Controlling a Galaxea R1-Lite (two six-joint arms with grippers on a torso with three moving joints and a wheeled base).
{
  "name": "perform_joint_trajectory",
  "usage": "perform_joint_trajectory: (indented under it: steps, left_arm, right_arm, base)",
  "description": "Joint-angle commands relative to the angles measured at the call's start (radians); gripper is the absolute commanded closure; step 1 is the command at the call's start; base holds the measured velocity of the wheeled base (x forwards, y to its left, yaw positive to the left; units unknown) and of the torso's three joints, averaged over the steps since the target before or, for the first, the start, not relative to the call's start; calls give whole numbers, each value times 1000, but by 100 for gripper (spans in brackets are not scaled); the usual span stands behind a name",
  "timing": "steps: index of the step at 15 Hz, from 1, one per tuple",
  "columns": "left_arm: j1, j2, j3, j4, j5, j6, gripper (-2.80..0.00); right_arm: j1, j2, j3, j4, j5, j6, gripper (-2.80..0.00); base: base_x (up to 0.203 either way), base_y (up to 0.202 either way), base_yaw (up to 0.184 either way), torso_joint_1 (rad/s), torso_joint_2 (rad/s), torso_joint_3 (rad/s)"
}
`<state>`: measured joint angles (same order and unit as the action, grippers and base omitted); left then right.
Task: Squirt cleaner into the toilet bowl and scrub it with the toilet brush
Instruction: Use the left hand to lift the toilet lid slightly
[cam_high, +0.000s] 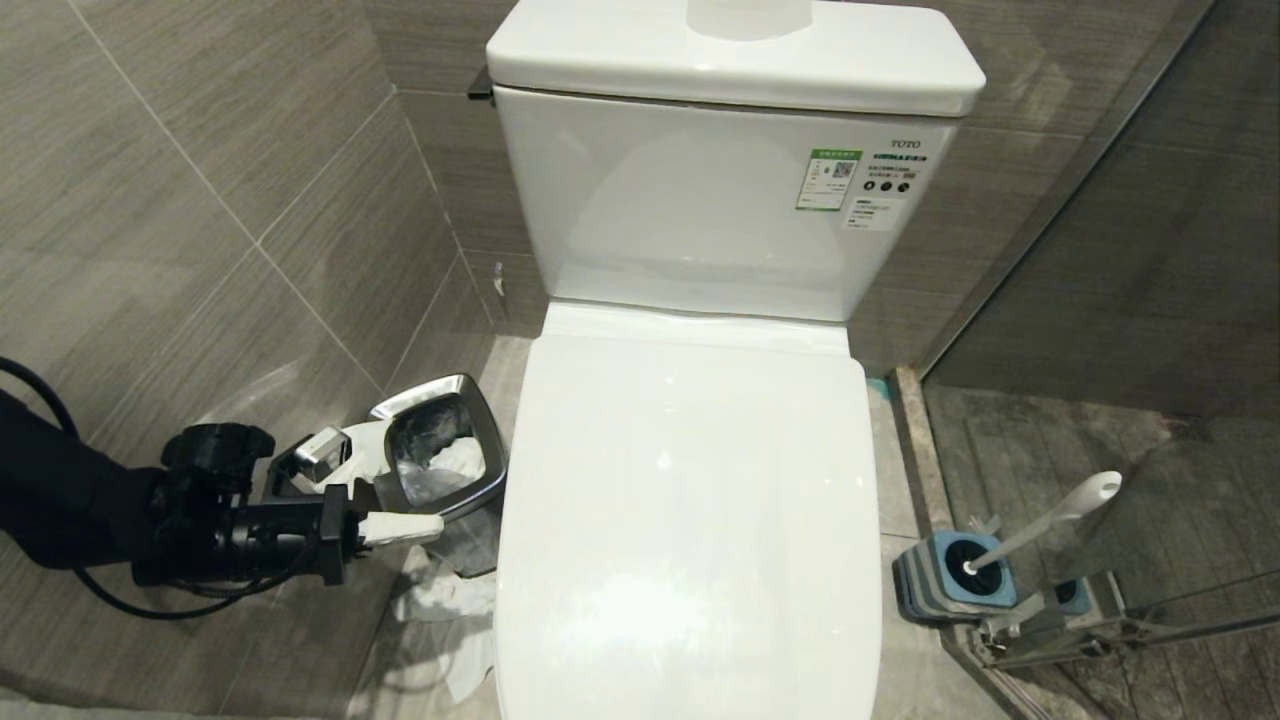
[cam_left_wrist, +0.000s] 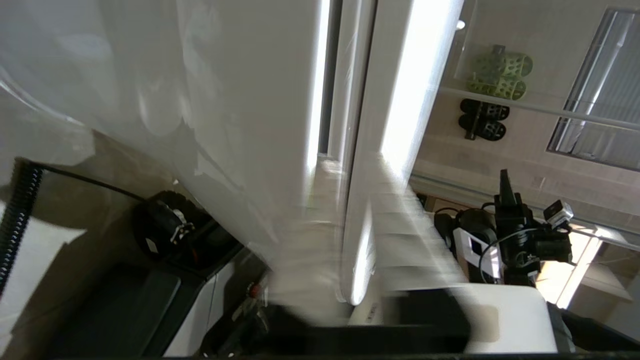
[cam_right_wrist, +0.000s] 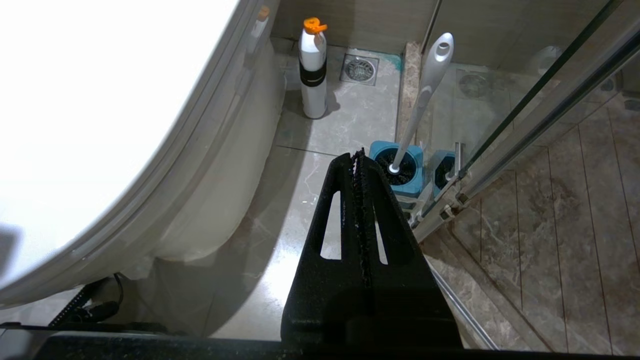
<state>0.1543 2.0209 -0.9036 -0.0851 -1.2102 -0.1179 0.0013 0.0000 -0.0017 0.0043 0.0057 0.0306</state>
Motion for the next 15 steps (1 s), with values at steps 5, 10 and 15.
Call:
perform_joint_trajectory:
  steps: [5,10,15]
  left_arm:
    - [22,24,9,-1,-67,-2,-280]
    - [68,18,20,-2,-195,1,-280]
    - [34,15,110,-132,-235,10,-280]
  right_arm:
    - [0,0,0,0,0,0,0]
    - [0,1,0,0,0,0,0]
    - [0,1,0,0,0,0,0]
  base:
    - [0,0,0,0,0,0]
    - [0,0,0,0,0,0]
    - [0,0,0,0,0,0]
